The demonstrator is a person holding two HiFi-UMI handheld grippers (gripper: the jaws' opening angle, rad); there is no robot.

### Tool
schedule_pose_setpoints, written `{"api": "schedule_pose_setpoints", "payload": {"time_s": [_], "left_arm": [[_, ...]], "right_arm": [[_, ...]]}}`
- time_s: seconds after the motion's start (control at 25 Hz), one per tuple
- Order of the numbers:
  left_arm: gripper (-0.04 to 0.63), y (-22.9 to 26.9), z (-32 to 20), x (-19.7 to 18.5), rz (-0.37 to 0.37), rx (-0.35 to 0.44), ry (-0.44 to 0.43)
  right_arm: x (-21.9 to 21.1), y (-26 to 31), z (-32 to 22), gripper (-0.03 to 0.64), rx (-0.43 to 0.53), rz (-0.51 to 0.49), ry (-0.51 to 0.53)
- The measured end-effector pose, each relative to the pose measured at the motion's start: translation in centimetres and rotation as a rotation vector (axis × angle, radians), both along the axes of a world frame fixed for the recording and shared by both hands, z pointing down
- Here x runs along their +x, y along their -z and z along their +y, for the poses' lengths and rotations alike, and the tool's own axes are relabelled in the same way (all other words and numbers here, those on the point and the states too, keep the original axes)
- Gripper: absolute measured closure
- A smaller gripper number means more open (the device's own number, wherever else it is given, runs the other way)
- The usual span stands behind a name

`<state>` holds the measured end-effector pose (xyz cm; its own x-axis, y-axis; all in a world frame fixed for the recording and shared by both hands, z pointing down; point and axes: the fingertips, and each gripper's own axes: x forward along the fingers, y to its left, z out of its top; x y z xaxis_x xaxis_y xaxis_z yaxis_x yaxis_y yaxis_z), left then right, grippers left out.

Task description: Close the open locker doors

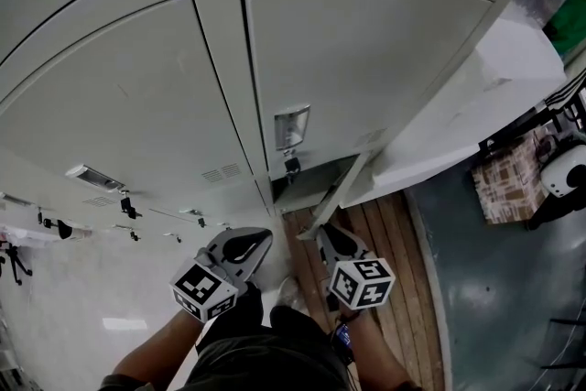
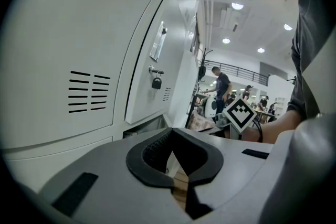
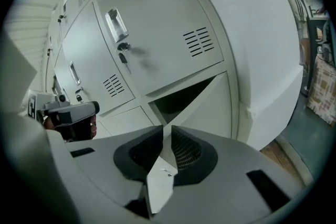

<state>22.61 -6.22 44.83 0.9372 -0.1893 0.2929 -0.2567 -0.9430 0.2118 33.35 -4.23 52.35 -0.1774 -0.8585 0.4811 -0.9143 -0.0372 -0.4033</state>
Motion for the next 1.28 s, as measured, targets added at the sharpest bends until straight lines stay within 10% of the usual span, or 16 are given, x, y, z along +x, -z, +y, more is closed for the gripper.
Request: {"api": "schedule_pose_setpoints", "payload": {"time_s": [1.28], "left_arm": [[0.586,0.1,-3.6,-3.6,0.005,0.002,0.103]], "right_arm": [[-2.2,0.1,-4.5,0.584,-0.004,-0.005,0.058]]}}
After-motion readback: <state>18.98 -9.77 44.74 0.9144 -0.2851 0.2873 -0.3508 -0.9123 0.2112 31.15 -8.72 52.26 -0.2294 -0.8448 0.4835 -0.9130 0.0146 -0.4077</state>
